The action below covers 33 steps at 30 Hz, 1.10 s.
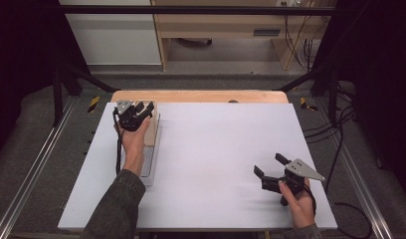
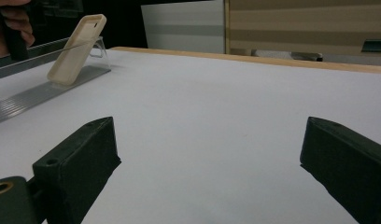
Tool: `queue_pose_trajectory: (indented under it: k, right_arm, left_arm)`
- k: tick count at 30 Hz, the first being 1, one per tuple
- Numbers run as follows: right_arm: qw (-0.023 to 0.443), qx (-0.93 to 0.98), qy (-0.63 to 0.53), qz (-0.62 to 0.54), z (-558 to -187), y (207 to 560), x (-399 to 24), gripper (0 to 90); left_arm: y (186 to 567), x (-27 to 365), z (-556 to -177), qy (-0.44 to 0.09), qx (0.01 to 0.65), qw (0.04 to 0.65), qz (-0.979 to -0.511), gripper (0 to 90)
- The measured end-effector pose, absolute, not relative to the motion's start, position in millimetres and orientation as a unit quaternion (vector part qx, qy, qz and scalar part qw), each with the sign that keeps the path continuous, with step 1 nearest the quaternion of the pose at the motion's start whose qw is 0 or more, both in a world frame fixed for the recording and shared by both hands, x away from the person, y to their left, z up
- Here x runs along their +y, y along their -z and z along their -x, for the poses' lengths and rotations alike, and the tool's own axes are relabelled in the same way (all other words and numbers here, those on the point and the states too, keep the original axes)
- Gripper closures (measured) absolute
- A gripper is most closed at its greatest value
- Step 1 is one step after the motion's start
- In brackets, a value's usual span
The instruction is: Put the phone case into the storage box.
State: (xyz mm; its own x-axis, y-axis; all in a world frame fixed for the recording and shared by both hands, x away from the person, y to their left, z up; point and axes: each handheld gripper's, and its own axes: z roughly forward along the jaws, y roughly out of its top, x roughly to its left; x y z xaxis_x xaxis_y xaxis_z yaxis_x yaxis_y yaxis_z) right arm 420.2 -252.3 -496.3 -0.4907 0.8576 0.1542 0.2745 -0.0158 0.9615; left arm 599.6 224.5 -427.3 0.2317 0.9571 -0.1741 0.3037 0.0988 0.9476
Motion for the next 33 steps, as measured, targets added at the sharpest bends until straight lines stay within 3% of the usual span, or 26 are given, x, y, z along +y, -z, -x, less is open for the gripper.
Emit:
queue_pose_trajectory:
  k: [33]
  right_arm:
    - [0.258, 0.654, -0.565, -0.433, -420.0, 496.3, -250.2, 3.9]
  left_arm:
    - [423.5, 220.4, -595.2, -0.351, 0.481, 0.5, -0.629, 14.6]
